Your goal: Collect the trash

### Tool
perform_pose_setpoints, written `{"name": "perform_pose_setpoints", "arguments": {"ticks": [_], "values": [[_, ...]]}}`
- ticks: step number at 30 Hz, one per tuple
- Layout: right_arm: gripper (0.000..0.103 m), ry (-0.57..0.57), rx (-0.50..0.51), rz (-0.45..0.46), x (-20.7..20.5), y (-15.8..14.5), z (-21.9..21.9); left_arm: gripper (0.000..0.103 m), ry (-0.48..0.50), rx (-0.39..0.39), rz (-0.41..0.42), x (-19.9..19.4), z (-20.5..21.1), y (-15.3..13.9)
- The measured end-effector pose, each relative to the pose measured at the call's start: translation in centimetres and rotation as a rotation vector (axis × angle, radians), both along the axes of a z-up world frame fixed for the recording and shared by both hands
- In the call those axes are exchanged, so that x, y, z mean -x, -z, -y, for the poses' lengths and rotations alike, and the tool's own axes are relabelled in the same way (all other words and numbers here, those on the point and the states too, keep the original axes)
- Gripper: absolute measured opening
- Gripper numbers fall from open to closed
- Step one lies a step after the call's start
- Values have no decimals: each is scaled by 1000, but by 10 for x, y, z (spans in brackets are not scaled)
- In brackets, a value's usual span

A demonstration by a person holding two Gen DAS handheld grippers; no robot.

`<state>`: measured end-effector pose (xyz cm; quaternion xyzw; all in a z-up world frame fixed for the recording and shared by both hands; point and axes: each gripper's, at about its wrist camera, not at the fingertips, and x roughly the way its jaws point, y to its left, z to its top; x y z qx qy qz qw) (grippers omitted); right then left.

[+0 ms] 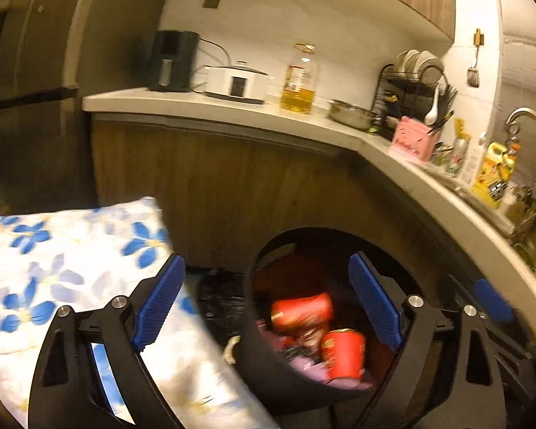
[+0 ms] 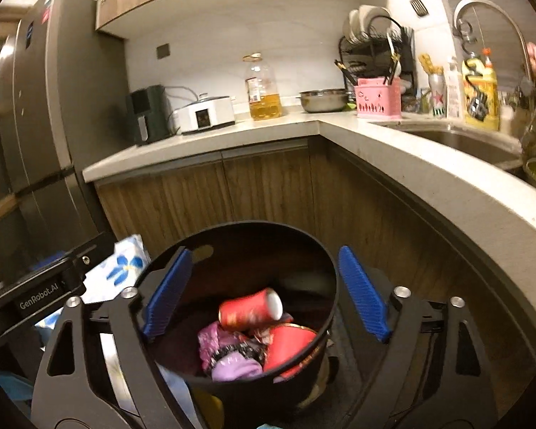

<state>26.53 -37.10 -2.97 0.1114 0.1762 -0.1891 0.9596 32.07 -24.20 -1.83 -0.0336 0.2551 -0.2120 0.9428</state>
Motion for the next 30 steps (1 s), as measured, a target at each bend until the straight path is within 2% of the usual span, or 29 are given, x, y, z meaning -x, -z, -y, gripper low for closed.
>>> {"name": "perform_pose_setpoints", "arguments": {"ticks": [3, 9, 19, 30], "values": [[95, -14, 40, -29, 8, -1, -15, 95, -70, -43, 29, 16, -19, -1], [97, -39, 63, -64, 27, -7, -46, 97, -191, -82, 23, 48, -66, -9], [97, -28, 94, -73, 71, -28, -103, 97, -254, -122, 65, 110, -124, -22], [97, -107, 82, -58, 122, -32, -166, 97, -325, -150, 97, 174, -185, -27]]}}
